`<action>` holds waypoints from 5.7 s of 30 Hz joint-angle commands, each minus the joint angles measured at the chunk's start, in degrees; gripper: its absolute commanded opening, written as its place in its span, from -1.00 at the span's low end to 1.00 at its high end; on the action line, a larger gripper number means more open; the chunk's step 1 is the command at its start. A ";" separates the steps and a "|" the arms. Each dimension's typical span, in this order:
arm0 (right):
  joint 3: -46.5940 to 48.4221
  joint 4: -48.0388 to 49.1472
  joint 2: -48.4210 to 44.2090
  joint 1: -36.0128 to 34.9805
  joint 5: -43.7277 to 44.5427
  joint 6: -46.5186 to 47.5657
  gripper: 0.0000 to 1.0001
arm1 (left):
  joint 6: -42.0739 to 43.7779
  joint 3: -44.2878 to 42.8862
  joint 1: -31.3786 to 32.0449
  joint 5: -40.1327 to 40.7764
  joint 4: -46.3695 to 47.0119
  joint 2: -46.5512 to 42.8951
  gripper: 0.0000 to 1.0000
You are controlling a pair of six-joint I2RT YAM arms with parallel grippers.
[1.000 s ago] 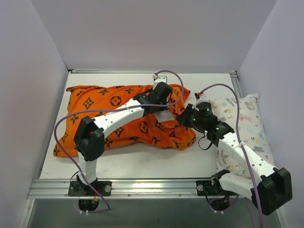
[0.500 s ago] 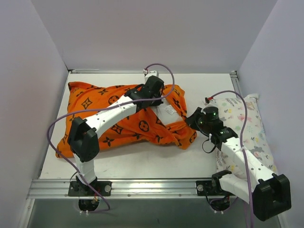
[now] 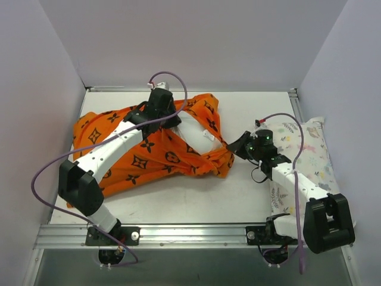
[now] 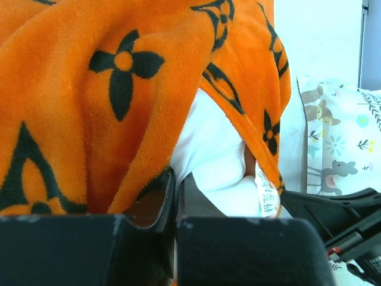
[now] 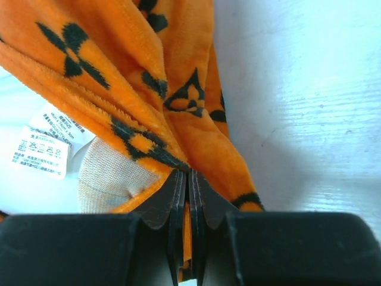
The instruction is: Remove the pillowcase from the pillow
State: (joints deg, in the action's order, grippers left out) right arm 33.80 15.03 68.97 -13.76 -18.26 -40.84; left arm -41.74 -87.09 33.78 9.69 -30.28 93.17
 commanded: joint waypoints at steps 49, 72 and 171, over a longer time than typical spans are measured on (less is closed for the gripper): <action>33.69 -22.85 14.44 -36.34 33.47 4.45 0.76 | -1.68 19.76 4.54 8.06 26.59 -4.40 -1.00; 8.85 -25.50 7.42 -17.55 28.20 -0.38 -1.00 | -3.79 21.16 -3.88 9.39 24.21 -8.96 -1.00; 8.01 6.60 26.91 -9.09 3.33 -6.18 -1.00 | 6.85 12.96 12.78 -5.04 2.32 -15.54 -1.00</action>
State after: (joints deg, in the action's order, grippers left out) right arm 38.79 30.61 93.43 -25.47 -18.63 -50.83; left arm -32.64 -79.68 44.03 7.22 -36.01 87.55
